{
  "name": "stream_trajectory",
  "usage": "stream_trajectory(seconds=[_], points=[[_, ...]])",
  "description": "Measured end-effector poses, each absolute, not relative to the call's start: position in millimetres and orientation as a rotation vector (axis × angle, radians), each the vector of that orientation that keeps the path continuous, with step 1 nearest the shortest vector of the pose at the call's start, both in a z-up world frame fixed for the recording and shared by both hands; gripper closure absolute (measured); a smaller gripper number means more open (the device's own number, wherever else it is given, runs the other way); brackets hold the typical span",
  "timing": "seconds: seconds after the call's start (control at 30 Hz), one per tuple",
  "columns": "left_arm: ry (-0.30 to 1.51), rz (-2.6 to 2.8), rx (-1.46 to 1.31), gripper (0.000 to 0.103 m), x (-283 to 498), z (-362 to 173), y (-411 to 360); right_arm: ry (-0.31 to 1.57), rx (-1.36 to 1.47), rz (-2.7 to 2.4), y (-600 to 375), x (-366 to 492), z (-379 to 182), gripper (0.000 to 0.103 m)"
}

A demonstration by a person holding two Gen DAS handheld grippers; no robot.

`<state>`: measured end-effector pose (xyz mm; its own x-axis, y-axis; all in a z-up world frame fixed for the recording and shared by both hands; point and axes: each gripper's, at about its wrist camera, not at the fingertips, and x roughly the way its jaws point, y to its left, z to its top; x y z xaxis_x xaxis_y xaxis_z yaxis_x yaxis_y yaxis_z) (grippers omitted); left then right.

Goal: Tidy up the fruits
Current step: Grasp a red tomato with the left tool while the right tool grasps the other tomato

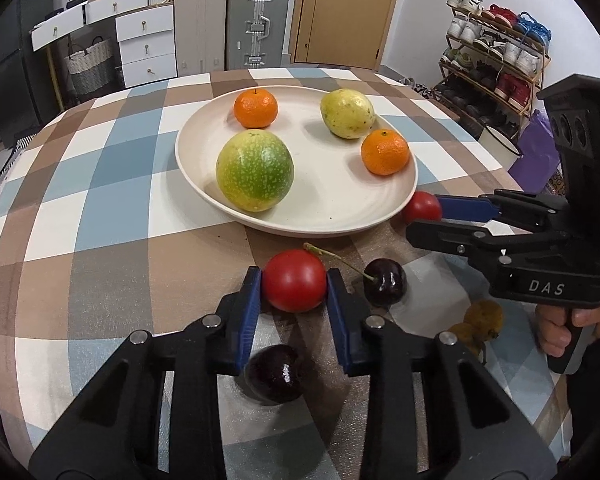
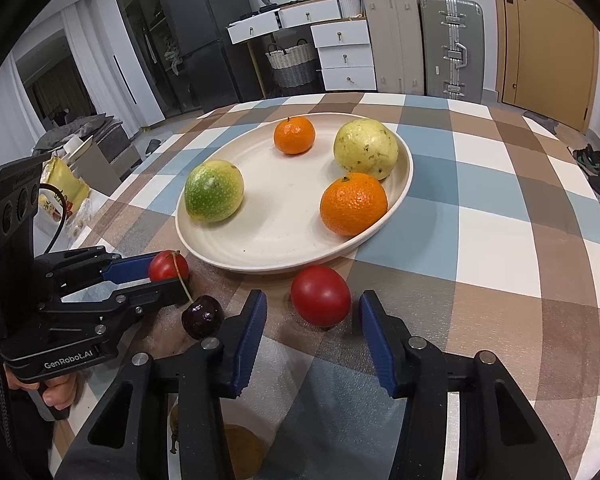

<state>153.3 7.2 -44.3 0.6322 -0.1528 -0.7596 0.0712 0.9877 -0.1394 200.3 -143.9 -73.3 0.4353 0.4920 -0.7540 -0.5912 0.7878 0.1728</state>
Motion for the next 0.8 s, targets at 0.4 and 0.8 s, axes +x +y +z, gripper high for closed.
stream_trajectory(seconds=[0.4,0.8], points=[[0.831,-0.109,-0.138,0.074,148,-35,17,0.897,-0.108,0.672,-144,203,-73,0.053],[0.805,-0.097,-0.161,0.074,145,-30,22,0.902,-0.104,0.662,-143,204,-74,0.057]])
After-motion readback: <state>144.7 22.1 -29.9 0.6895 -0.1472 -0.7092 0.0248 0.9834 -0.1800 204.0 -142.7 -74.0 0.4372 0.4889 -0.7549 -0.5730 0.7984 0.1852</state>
